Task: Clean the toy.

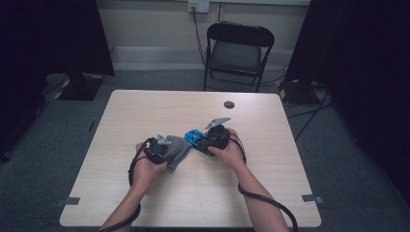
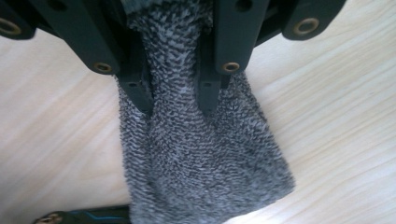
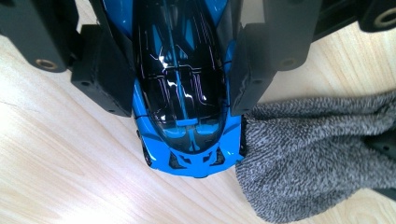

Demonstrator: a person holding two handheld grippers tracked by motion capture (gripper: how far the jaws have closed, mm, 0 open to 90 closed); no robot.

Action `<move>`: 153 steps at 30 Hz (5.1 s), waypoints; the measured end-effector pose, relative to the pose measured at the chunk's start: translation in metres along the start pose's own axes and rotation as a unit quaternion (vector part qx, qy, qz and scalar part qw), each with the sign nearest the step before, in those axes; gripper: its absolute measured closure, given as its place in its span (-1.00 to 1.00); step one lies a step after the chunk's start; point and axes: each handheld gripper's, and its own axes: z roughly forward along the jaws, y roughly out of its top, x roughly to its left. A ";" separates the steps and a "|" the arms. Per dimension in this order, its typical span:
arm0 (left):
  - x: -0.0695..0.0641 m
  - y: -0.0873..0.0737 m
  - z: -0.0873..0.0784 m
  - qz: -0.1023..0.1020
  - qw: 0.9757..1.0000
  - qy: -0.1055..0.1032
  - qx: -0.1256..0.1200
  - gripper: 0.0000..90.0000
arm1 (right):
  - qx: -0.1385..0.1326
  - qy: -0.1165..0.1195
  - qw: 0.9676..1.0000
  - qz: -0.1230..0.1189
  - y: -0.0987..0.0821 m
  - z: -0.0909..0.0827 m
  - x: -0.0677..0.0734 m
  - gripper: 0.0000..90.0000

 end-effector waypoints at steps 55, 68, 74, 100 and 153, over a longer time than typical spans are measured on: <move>-0.074 0.016 0.012 0.042 0.992 -0.119 -0.020 0.61 | 0.000 -0.001 1.000 0.005 -0.001 -0.001 0.000 -0.09; -0.083 0.019 0.009 0.053 0.988 -0.145 -0.030 0.61 | 0.000 -0.002 1.000 0.006 0.000 0.000 0.000 -0.09; -0.086 0.020 0.006 0.055 0.986 -0.156 -0.031 0.61 | -0.001 -0.002 1.000 0.005 -0.001 0.000 0.000 -0.09; -0.014 0.005 -0.026 -0.035 0.993 -0.089 -0.070 0.61 | -0.002 0.000 1.000 0.009 -0.001 -0.001 0.000 -0.07; -0.005 0.000 0.002 -0.060 0.998 -0.027 -0.022 0.62 | -0.002 -0.001 1.000 0.007 -0.002 -0.001 0.000 -0.08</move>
